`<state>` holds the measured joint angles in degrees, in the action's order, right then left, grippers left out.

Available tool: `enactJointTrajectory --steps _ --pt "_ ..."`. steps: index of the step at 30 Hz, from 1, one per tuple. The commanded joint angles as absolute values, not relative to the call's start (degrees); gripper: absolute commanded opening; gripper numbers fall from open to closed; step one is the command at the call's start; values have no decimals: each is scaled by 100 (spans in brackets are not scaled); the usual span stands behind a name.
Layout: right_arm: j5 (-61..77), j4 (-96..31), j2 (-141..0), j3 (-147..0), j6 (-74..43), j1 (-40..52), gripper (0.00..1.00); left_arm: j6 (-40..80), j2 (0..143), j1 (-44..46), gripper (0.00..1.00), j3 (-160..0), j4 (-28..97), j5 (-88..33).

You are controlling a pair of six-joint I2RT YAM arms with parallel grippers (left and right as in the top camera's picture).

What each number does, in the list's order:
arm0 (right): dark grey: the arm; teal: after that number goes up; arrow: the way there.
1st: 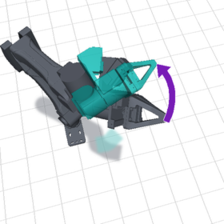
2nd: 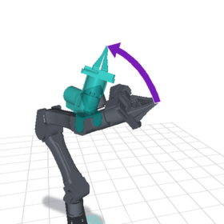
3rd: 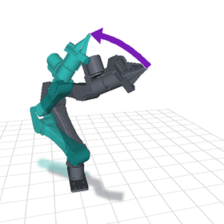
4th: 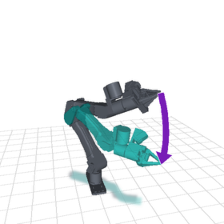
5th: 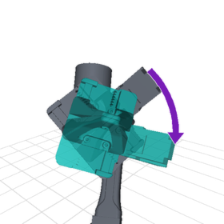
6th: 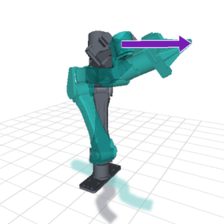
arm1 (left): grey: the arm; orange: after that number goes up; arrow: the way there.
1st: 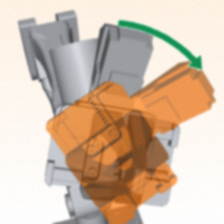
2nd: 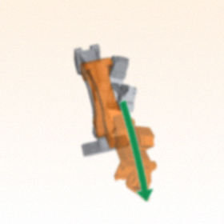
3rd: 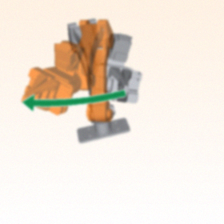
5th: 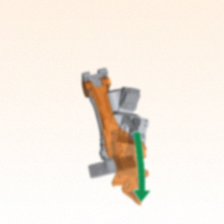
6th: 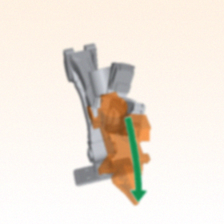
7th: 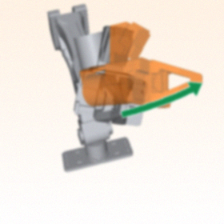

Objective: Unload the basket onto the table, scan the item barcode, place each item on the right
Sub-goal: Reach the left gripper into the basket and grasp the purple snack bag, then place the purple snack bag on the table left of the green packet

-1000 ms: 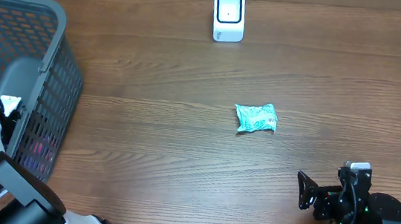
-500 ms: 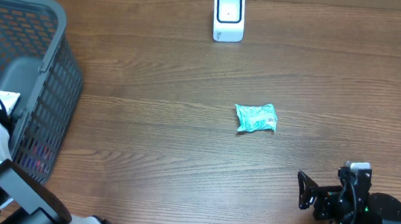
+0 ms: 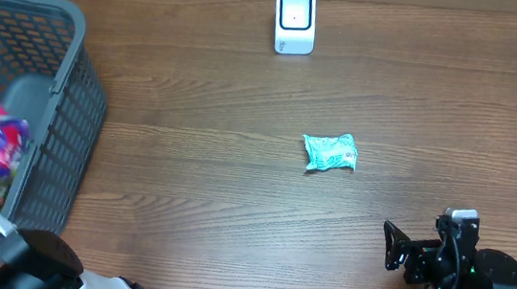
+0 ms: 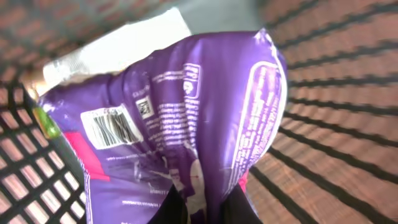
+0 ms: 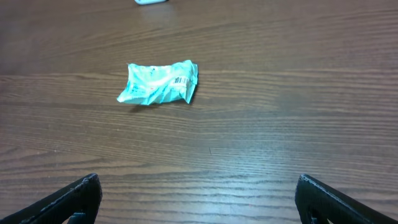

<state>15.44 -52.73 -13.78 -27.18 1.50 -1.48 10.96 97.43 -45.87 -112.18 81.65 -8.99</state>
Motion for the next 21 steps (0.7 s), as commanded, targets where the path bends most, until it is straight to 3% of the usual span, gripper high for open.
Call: enactJointTrajectory --steps 1,6,11,15,21 --pt "1509 -5247 -1369 -2845 150 -158 100 235 9603 -4023 4 -12870 8678 -1634" --pt "1509 -5247 -1369 -2845 150 -158 100 -10 9389 -2460 4 -13666 8995 -1638" --pt "1509 -5247 -1369 -2845 150 -158 100 3 9559 -34 4 -13375 8993 -1291" --pt "1509 -5247 -1369 -2845 150 -158 100 395 9963 1138 4 -12746 9011 -480" --pt "1509 -5247 -1369 -2845 150 -158 100 1155 10829 2147 4 -11456 8532 -336"
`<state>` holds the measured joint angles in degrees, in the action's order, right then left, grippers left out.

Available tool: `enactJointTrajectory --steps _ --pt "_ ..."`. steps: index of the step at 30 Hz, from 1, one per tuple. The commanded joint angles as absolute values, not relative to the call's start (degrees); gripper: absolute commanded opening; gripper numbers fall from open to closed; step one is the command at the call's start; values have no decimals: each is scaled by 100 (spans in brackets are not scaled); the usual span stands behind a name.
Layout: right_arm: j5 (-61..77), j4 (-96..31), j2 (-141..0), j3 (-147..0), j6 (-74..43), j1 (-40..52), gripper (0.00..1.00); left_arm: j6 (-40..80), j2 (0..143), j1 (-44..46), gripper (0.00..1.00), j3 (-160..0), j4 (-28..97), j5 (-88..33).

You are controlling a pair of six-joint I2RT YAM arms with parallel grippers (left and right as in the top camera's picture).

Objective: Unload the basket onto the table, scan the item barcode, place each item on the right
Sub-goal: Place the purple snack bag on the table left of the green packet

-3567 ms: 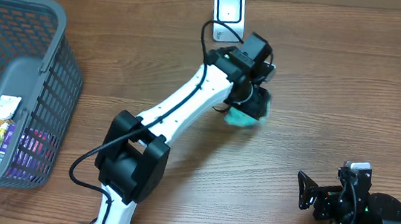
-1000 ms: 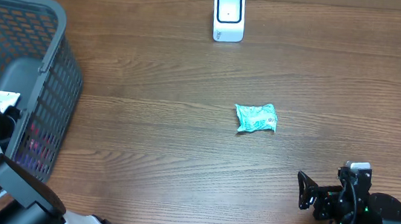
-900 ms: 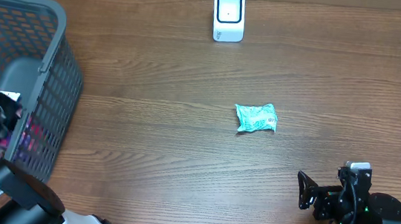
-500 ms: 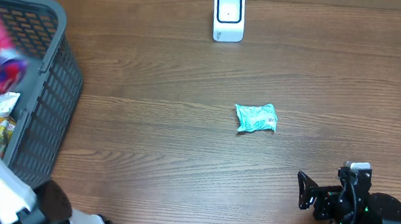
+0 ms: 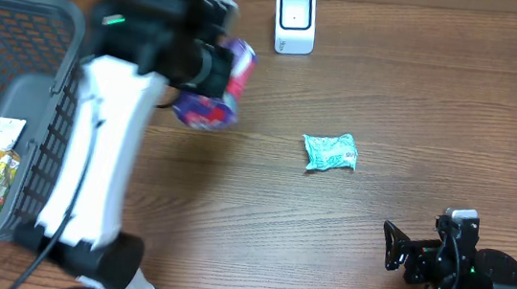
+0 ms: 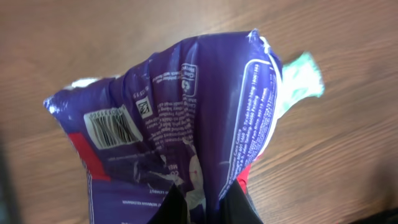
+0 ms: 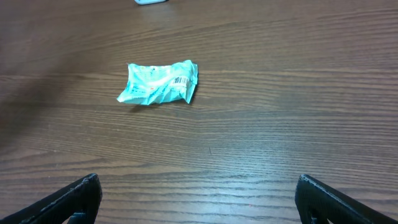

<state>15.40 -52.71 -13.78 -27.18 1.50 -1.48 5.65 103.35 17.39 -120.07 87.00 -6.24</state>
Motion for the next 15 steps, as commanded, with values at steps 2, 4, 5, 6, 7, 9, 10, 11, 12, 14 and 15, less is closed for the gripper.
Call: enactJointTrajectory --steps 2,4,5,6,7,9,10,11,12,14,15 --pt "1509 -5247 -1369 -2845 150 -158 100 1710 11358 2445 4 -10956 8108 -342" --pt "1509 -5247 -1369 -2845 150 -158 100 1903 11664 2582 4 -10737 7773 -342" --pt "1509 -5247 -1369 -2845 150 -158 100 1997 11917 2683 4 -10615 7496 -412" --pt "1509 -5247 -1369 -2845 150 -158 100 1999 12009 2718 4 -10589 7404 -480" --pt "1509 -5247 -1369 -2845 150 -158 100 1997 12243 2801 4 -10578 7216 -727" --pt "1509 -5247 -1369 -2845 150 -158 100 1999 12468 2902 4 -10578 7030 -1094" --pt "1509 -5247 -1369 -2845 150 -158 100 1997 12556 2952 4 -10578 6947 -1278" --pt "1509 -5247 -1369 -2845 150 -158 100 1994 12634 3022 5 -10578 6845 -1466" --pt "1509 -5247 -1369 -2845 150 -158 100 1994 12643 3057 12 -10578 6801 -1507" --pt "1509 -5247 -1369 -2845 150 -158 100 1968 12652 3129 44 -10610 6720 -1494" --pt "1509 -5247 -1369 -2845 150 -158 100 1905 12650 3153 92 -10718 6742 -1446"
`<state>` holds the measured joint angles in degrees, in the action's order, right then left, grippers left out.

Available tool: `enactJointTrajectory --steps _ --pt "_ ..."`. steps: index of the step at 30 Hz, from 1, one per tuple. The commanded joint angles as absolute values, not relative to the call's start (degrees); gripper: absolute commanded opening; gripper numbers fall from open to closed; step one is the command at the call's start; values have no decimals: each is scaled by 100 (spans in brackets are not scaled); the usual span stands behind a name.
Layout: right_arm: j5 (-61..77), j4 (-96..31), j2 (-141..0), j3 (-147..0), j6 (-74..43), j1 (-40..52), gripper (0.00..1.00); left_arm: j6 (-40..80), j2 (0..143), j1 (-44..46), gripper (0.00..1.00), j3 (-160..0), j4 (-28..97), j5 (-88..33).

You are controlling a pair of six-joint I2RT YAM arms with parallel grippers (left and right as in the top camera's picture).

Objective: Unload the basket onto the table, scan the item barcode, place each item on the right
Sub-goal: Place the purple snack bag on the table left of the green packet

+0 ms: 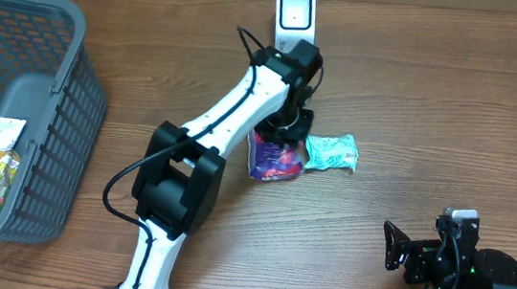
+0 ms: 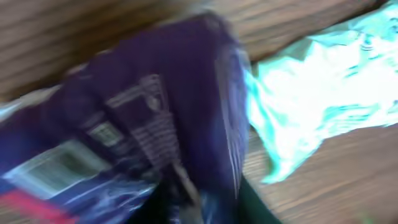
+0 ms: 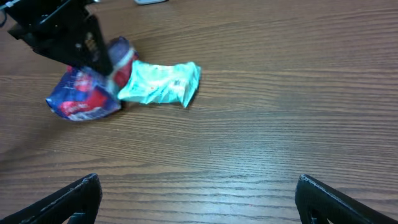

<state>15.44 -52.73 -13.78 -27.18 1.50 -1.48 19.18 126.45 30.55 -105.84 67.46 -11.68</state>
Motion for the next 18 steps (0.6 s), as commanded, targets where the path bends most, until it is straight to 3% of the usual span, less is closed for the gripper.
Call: enactJointTrajectory --steps 1,6,10,18 --pt "1509 -5247 -1369 -2845 150 -158 100 1791 12648 3148 100 -10818 6794 -1444" --pt "1509 -5247 -1369 -2845 150 -158 100 1671 12578 2816 99 -12468 8079 -980" --pt "1509 -5247 -1369 -2845 150 -158 100 1647 12138 2182 99 -14877 9566 -132" --pt "1509 -5247 -1369 -2845 150 -158 100 609 10344 268 98 -15694 9682 -532"
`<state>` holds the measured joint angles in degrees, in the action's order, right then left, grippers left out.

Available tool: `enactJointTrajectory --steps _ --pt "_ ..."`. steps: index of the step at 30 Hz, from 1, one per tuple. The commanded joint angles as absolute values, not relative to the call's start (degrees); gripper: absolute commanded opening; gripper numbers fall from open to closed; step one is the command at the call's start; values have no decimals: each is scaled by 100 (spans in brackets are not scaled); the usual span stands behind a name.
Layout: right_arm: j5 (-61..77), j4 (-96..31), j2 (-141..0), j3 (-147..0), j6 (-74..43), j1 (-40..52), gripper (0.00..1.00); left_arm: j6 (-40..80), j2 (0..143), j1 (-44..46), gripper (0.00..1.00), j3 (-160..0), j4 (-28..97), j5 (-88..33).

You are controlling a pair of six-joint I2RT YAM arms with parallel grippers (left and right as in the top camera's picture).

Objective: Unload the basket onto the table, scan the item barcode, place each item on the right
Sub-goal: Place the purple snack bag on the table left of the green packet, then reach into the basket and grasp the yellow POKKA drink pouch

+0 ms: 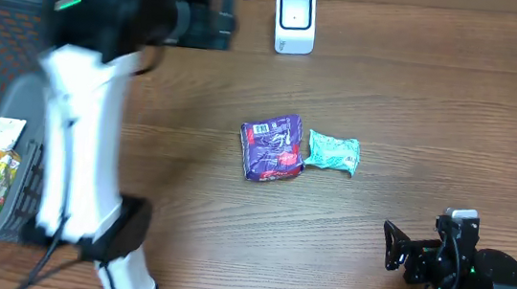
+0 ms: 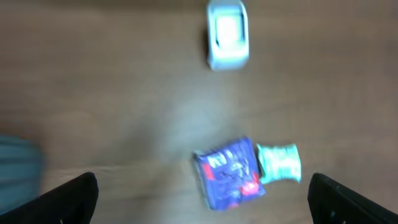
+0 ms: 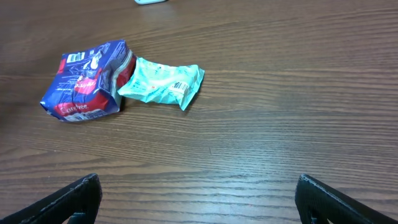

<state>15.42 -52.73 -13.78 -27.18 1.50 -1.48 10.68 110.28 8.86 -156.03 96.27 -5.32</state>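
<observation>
A purple snack packet [image 1: 272,151] lies flat on the table, its barcode near its upper left corner. It touches a teal packet [image 1: 333,153] on its right. The white barcode scanner [image 1: 295,20] stands at the far edge. My left gripper [image 1: 215,25] is open and empty, raised high and blurred, left of the scanner. In the left wrist view the scanner [image 2: 228,40], purple packet [image 2: 229,180] and teal packet [image 2: 280,163] lie far below the open left gripper [image 2: 202,205]. My right gripper [image 3: 199,205] is open near the front edge, with the purple packet [image 3: 87,81] and teal packet [image 3: 163,86] ahead.
A grey mesh basket [image 1: 71,96] stands at the left edge, with a green and white packet inside. The right arm's base [image 1: 462,272] sits at the front right corner.
My left gripper has let go of the purple packet, which now lies flat beside the teal packet. The left arm has risen and moved back left. The teal packet sits slightly further right.
My left gripper held the purple packet inside the basket. Then it held it in the air left of the scanner. Then it had it down on the table against the teal packet. Now the packet lies free and the gripper is open above. The right arm stayed still.
</observation>
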Motion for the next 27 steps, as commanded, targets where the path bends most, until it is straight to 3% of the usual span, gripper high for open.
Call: enactJointTrajectory --steps 1,7,13,18,27 --pt "1509 -5247 -1369 -2845 150 -158 100 738 10123 -95 93 -15642 9682 -440" --pt "1509 -5247 -1369 -2845 150 -158 100 1616 9286 -2316 90 -14302 9682 460" --pt "1509 -5247 -1369 -2845 150 -158 100 1959 9400 -3686 92 -12523 9225 642" --pt "1509 -5247 -1369 -2845 150 -158 100 2147 9594 -4158 94 -11004 8252 617" --pt "1509 -5247 -1369 -2845 150 -158 100 1966 9948 -4193 100 -8903 6117 657"
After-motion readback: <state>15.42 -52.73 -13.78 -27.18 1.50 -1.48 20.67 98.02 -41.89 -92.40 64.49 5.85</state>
